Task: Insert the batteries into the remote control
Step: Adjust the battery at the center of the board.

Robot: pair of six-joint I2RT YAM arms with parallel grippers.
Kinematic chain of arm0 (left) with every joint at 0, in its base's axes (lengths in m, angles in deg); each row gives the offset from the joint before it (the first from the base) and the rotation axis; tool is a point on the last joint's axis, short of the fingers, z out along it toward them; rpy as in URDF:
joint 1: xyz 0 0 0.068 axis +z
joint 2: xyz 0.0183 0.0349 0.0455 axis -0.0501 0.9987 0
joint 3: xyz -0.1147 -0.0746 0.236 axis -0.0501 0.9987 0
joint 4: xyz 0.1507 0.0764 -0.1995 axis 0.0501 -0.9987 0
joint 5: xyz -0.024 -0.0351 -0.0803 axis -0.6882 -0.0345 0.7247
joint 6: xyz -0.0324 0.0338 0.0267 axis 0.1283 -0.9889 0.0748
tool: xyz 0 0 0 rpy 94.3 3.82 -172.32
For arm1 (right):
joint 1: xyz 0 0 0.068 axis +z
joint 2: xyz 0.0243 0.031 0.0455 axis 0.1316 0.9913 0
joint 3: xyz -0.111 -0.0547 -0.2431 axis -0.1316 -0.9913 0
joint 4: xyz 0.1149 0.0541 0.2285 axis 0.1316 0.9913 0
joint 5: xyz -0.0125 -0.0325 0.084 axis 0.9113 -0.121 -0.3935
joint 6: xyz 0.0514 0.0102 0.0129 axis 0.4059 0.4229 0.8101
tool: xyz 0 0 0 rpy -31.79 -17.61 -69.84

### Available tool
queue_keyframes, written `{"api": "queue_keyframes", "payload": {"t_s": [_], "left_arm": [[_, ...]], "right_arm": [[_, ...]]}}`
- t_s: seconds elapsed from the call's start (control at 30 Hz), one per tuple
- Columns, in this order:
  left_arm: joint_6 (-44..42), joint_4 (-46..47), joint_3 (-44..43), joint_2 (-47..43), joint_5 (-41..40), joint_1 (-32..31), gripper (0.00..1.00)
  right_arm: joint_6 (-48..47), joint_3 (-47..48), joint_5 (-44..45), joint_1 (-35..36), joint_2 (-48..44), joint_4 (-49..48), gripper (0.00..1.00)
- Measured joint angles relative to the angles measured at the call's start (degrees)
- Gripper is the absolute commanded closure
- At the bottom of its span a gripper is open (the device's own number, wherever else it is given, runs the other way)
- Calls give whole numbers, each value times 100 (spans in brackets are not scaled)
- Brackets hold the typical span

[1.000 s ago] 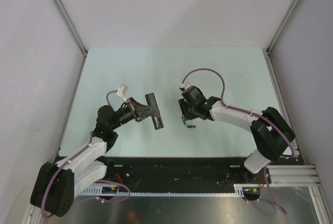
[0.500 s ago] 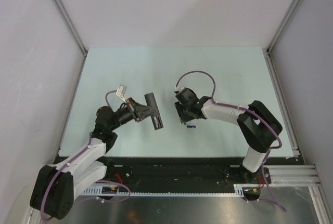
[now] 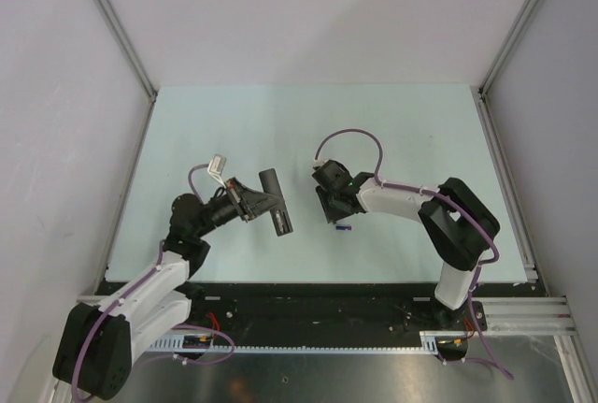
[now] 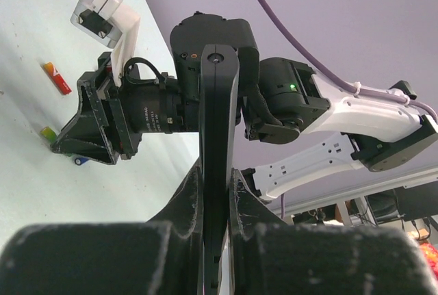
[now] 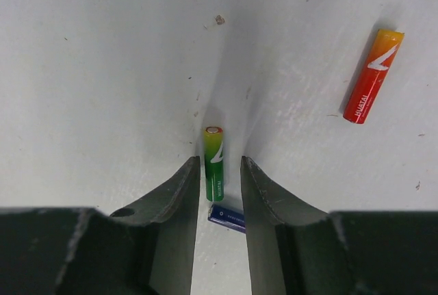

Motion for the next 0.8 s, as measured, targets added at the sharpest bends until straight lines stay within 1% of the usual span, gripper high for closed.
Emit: {"api": "queue_keyframes", "payload": {"t_s": [0.1,0.2,0.3,0.33,0.43,0.57,0.67,0.8], "left_arm": [[0,-2,11,-46,11,0,100],[2,0,50,-98,44,0,100],[4,-4,103,-153,59,0,100],[4,-2,118,-168,66,0,100],[20,-7,153,-219,90,0,100],[50,-9,160,-271,94,0,100],[79,-7,160,-319,90,0,100],[186,-4,155,-345,33,0,100]], "right_arm": [[26,9,48,35,4,39,68],[66,20,85,79,7,87,74],[105,39,85,105,15,136,90],[118,39,83,105,15,146,100],[269,57,33,90,15,175,100],[831,66,-219,-28,15,138,100],[1488,66,-313,-122,15,0,100],[2962,164,-205,-214,13,-133,100]]}}
